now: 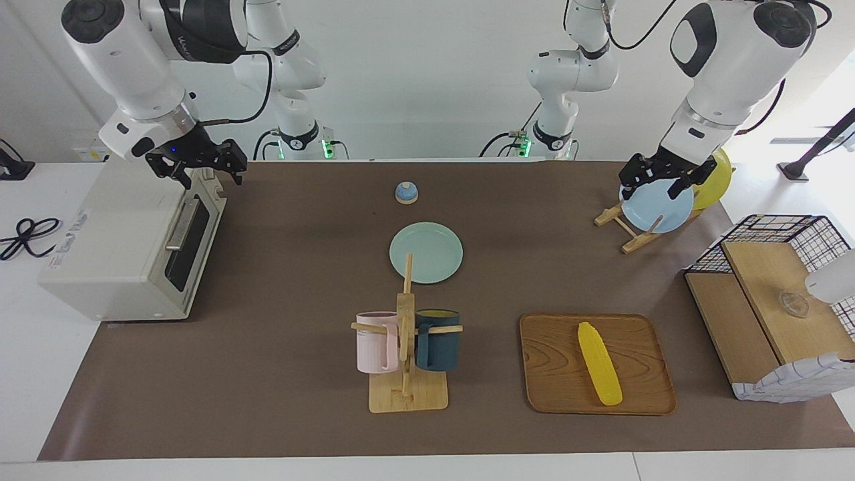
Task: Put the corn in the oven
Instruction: 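Grasp the yellow corn on the wooden tray with the left gripper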
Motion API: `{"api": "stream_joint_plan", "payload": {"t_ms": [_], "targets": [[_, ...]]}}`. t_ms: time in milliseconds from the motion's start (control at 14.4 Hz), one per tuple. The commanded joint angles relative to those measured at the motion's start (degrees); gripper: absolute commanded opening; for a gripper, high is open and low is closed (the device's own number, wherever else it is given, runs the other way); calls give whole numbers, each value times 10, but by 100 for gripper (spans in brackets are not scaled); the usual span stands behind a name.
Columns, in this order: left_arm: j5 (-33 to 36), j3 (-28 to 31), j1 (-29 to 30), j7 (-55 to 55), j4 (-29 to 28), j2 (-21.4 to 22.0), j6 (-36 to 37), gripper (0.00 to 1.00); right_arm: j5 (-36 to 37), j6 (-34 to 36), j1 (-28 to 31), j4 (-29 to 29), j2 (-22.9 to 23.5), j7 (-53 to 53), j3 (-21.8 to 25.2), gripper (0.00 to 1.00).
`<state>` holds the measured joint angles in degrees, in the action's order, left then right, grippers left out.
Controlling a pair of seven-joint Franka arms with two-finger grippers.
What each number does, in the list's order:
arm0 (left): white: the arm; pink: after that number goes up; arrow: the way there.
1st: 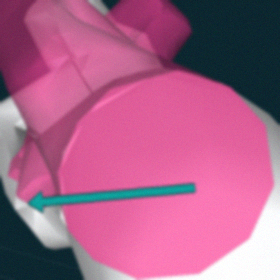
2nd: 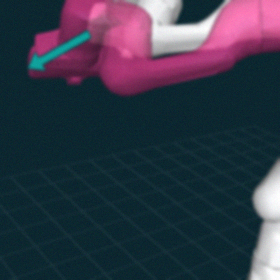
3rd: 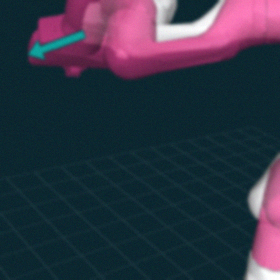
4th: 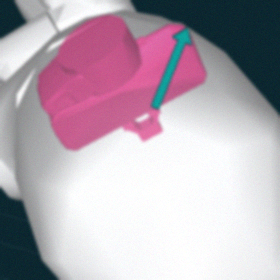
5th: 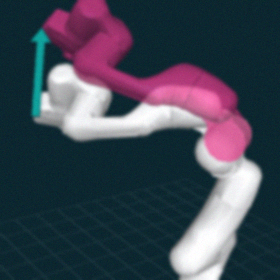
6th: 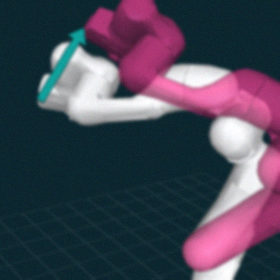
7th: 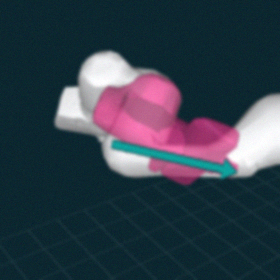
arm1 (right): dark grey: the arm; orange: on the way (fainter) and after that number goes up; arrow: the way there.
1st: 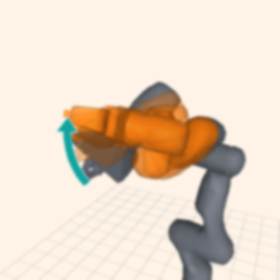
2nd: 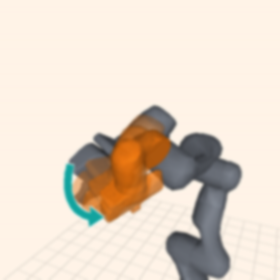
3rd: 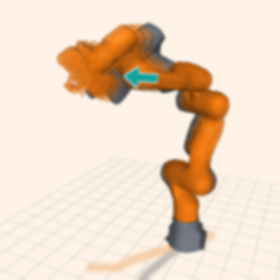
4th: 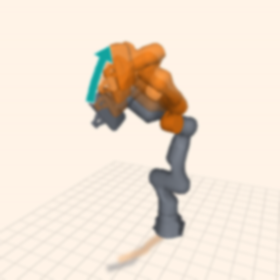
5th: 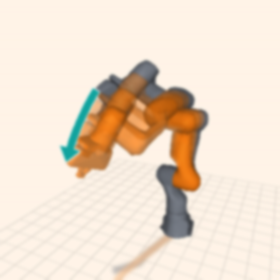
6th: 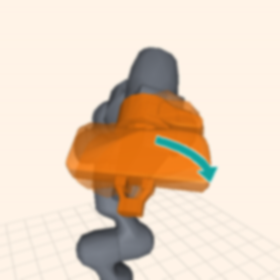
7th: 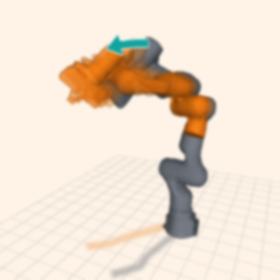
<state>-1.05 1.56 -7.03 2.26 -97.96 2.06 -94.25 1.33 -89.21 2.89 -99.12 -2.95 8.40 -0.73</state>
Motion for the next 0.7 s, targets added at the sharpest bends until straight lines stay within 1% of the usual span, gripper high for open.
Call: {"api": "stream_joint_plan", "payload": {"t_ms": [0, 70, 209, 348, 626], "targets": [[-6, 0, 4, -6, -13, 9, -12, 100, -4, -45, 17, -41, -17, 56, -1, 9], [-6, 0, 4, -5, -14, 9, -12, 100, -4, -49, 25, -46, -17, 64, -1, 0], [-6, 0, 4, -2, -14, 9, -16, 100, -4, -55, 27, -54, -18, 81, -1, 0], [-6, 0, 2, -3, -15, 8, -32, 100, 4, -82, 33, -70, -19, 84, 0, 0], [-6, 0, -3, -6, -13, 2, -45, 100, 5, -147, 81, -121, -15, 102, 0, 0]]}}
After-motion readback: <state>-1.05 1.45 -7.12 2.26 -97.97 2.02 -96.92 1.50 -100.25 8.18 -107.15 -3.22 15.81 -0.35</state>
